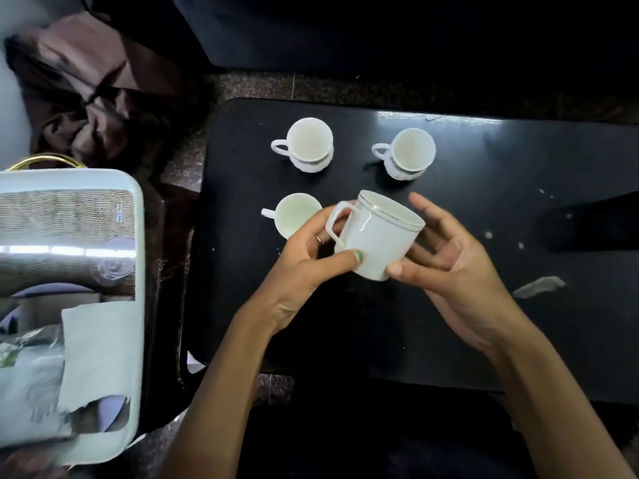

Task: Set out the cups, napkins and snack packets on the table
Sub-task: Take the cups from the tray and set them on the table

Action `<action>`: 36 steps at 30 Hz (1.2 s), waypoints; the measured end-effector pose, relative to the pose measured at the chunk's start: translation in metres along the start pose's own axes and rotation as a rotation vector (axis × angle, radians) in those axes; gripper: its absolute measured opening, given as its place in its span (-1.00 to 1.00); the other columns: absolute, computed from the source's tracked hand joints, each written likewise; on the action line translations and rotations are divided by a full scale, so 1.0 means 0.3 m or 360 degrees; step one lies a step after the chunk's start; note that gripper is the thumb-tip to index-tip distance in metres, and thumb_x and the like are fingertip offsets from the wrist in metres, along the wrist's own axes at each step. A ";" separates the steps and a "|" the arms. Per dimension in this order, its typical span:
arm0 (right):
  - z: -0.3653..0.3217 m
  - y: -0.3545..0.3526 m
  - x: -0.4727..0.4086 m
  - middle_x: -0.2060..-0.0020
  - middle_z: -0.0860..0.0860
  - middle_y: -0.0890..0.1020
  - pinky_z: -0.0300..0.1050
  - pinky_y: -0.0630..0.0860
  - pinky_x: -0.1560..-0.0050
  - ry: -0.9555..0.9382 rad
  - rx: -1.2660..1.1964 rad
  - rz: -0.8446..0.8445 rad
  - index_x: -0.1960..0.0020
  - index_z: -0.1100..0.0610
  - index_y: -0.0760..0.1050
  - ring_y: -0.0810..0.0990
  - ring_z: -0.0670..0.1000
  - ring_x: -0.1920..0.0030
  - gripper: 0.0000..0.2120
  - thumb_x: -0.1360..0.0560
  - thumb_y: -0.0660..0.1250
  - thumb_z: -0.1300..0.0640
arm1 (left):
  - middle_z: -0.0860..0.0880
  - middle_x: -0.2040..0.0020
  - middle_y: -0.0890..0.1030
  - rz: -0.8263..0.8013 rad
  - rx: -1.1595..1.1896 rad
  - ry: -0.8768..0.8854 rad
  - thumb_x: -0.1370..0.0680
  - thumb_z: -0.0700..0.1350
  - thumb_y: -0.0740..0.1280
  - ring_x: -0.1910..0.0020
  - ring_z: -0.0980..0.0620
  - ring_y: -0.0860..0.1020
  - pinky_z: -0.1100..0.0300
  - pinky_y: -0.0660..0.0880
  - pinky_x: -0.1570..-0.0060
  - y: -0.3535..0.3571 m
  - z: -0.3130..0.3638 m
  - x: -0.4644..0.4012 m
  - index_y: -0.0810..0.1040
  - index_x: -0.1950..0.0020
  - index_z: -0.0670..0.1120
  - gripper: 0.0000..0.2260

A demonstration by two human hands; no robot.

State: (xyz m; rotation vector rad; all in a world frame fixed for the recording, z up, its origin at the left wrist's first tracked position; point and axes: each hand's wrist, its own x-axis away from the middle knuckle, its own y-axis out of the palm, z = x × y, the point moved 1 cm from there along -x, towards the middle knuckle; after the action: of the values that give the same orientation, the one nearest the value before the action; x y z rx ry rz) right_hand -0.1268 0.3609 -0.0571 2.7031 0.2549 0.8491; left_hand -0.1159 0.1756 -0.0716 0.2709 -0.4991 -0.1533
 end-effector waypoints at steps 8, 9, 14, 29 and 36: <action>0.049 -0.084 -0.006 -0.18 -0.14 0.48 -0.10 0.52 -0.21 -0.0090 0.0943 0.0223 -0.31 -0.08 0.41 0.53 -0.12 -0.21 -0.18 -0.17 0.57 0.41 | 0.15 -0.21 0.58 -0.0079 -0.0415 -0.0096 -0.30 -0.08 0.55 -0.26 0.16 0.49 0.13 0.40 -0.32 0.048 -0.069 -0.043 0.52 -0.20 0.24 -0.48; 0.057 -0.094 -0.010 -0.14 -0.17 0.46 -0.14 0.49 -0.22 -0.0121 0.1063 0.0255 -0.25 -0.10 0.42 0.51 -0.14 -0.19 -0.22 -0.16 0.58 0.38 | 0.11 -0.24 0.56 -0.0092 -0.0477 -0.0103 -0.32 -0.11 0.54 -0.28 0.15 0.47 0.09 0.37 -0.36 0.051 -0.081 -0.049 0.51 -0.24 0.22 -0.45; 0.119 -0.124 -0.044 -0.10 -0.15 0.46 -0.58 0.31 -0.01 -0.0276 0.1269 0.0351 -0.15 -0.10 0.35 0.42 -0.40 -0.06 -0.34 -0.22 0.55 0.33 | 0.04 -0.29 0.51 -0.0055 -0.0743 -0.0101 -0.35 -0.27 0.51 -0.30 0.16 0.43 0.15 0.30 -0.40 0.087 -0.136 -0.103 0.45 -0.36 0.08 -0.37; 0.176 -0.161 -0.200 -0.03 -0.29 0.46 -0.41 0.39 0.04 -0.0335 0.1330 0.0404 -0.18 -0.13 0.29 0.49 -0.17 -0.06 -0.36 -0.28 0.51 0.27 | 0.01 -0.36 0.42 0.0148 -0.1026 0.0022 -0.39 -0.29 0.46 -0.31 0.15 0.30 0.62 0.15 -0.18 0.099 -0.199 -0.227 0.30 -0.46 0.00 -0.31; 0.193 -0.183 -0.175 -0.15 -0.22 0.49 -0.22 0.40 -0.25 -0.0163 0.1013 0.0318 -0.33 -0.03 0.29 0.48 -0.18 -0.22 -0.27 -0.28 0.55 0.26 | 0.00 -0.41 0.35 0.0538 -0.0593 -0.0215 -0.39 -0.28 0.46 -0.34 0.15 0.36 0.23 0.27 -0.35 0.138 -0.235 -0.172 0.12 -0.51 0.01 -0.20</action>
State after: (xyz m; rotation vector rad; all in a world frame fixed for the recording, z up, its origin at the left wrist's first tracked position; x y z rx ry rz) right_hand -0.1399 0.3861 -0.1483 3.4024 0.2717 0.7755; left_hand -0.1226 0.2413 -0.1423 -0.1906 -0.6311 0.0667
